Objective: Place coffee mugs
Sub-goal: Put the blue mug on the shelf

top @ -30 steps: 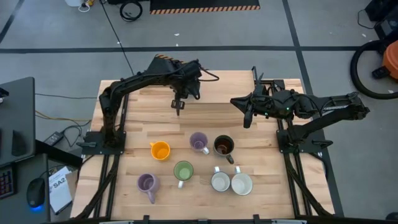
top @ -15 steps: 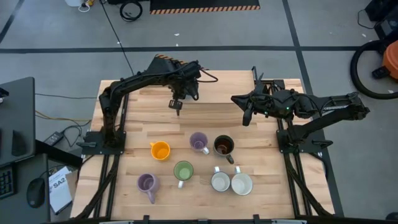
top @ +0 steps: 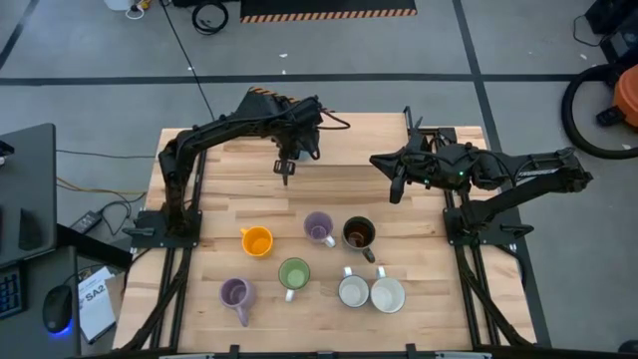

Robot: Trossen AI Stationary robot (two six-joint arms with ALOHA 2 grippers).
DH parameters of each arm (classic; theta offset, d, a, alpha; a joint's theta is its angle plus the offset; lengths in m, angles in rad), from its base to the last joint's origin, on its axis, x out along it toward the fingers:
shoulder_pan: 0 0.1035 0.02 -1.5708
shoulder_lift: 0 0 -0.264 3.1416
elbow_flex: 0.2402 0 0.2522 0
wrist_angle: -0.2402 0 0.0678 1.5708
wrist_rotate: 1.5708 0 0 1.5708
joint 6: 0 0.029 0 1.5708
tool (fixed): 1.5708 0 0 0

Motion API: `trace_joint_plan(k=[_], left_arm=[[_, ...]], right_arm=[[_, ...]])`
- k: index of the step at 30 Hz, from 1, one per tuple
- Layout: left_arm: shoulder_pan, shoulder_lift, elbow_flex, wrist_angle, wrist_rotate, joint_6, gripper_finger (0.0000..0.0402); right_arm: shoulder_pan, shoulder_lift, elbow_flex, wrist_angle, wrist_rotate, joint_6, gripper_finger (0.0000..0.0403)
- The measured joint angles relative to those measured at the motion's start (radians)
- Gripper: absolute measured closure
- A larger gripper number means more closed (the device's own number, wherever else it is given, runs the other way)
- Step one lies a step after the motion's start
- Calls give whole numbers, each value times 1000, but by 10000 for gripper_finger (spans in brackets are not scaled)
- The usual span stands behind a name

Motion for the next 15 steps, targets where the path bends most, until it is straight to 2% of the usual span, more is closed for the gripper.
trace_joint_plan(k=[8, 15], left_arm=[[6, 0, 0, 71, -59, -3, 274], [56, 0, 0, 91, -61, -109, 274]], right_arm=[[0, 0, 0, 13, 0, 0, 365], [1, 0, 0, 21, -1, 3, 365]])
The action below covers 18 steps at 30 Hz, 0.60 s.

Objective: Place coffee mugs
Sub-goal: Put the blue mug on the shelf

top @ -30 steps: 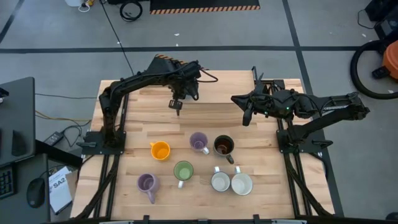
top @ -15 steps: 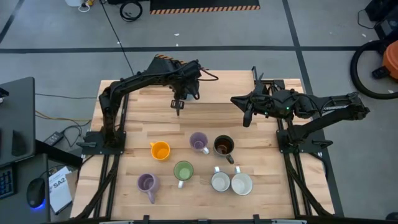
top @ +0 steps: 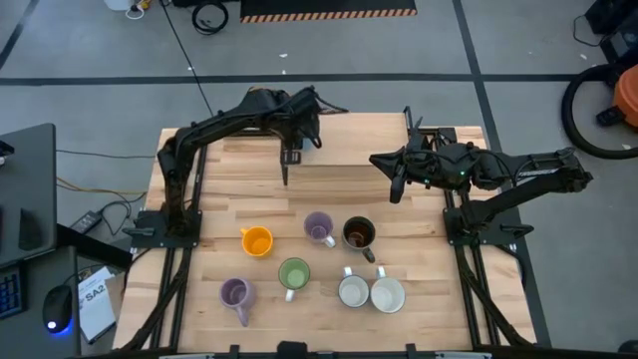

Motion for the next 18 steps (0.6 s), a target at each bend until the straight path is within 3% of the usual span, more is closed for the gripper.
trace_joint_plan(k=[18], left_arm=[[100, 0, 0, 124, 100, 49, 274]], right_arm=[[0, 0, 0, 30, -20, -3, 365]])
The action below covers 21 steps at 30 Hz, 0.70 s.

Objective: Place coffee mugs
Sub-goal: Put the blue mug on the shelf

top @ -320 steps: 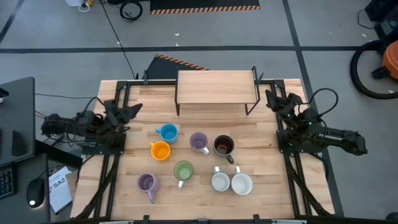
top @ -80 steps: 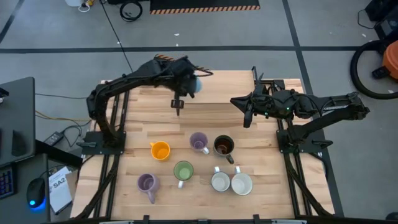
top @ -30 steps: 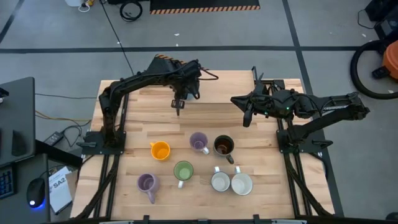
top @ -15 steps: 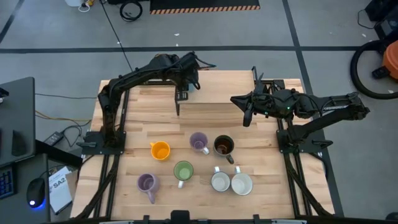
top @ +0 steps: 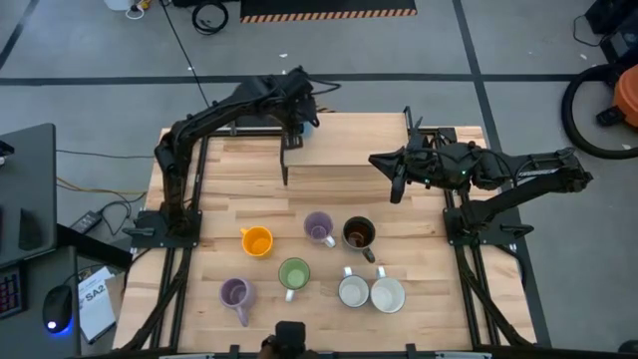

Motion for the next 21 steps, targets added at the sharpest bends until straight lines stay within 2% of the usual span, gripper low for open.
trace_joint_plan(k=[15, 21], left_arm=[[59, 0, 0, 3, 3, 65, 274], [68, 0, 0, 5, 41, 60, 274]], right_arm=[[0, 0, 0, 15, 55, 2, 365], [0, 0, 0, 15, 73, 0, 365]])
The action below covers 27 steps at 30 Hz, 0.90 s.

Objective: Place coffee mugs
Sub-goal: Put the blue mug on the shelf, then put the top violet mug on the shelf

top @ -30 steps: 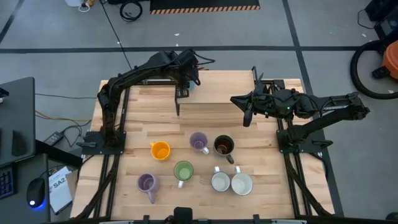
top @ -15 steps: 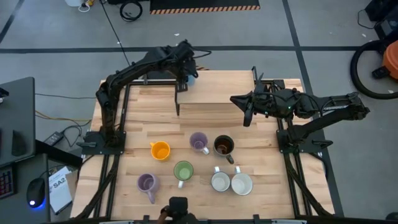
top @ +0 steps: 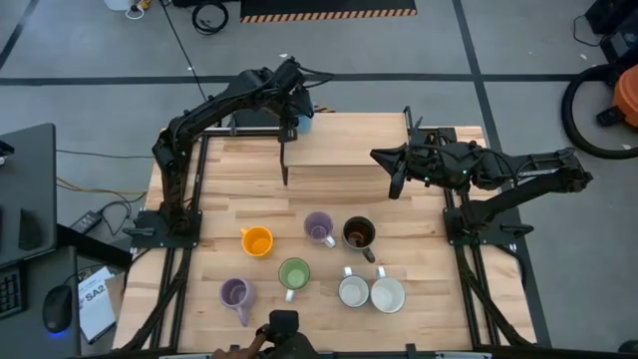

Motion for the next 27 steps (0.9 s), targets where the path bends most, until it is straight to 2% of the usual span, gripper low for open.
trace_joint_plan(k=[10, 19, 25, 27], left_arm=[[-34, 0, 0, 12, -28, -31, 272], [-60, -15, 11, 22, -75, -72, 240], [-70, -28, 93, 6, -87, -78, 232], [-79, -28, 139, -7, -59, -110, 232]], right_arm=[[0, 0, 0, 0, -28, 7, 365], [0, 0, 0, -1, -80, 11, 365], [0, 0, 0, -1, -83, 15, 365], [0, 0, 0, -1, -83, 15, 365]])
